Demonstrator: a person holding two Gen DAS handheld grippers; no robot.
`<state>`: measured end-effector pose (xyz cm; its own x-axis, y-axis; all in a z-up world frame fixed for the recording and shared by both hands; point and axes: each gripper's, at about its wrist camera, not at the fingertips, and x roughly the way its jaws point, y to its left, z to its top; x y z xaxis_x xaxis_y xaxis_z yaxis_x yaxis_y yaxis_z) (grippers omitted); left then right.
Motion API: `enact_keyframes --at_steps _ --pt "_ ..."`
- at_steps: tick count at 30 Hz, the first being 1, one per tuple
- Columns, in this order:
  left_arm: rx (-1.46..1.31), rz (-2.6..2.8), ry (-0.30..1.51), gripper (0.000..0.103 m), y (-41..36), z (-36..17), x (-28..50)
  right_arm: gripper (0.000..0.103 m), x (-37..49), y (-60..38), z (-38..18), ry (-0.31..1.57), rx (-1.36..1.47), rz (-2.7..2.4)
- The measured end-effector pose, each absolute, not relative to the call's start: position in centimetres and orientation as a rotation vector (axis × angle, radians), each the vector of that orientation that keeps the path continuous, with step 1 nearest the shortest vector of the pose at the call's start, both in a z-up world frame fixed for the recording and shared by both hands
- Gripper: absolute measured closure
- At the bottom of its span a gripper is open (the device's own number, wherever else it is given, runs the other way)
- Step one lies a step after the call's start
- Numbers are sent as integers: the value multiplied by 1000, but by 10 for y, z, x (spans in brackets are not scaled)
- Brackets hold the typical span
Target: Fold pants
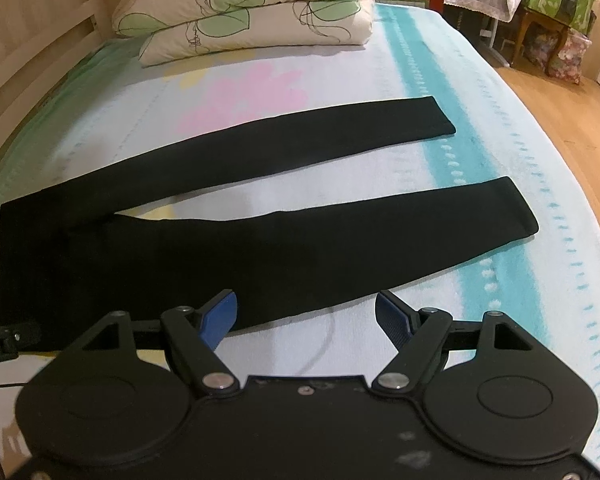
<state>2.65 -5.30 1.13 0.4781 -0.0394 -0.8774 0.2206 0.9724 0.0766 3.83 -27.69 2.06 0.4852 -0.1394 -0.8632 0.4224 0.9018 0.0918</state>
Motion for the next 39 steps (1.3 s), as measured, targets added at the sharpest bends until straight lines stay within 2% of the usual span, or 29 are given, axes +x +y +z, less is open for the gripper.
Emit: enact_keyframes --at_steps 39 --pt "189 -132 1058 12 -52 18 22 22 37 -266 19 1033 219 -346"
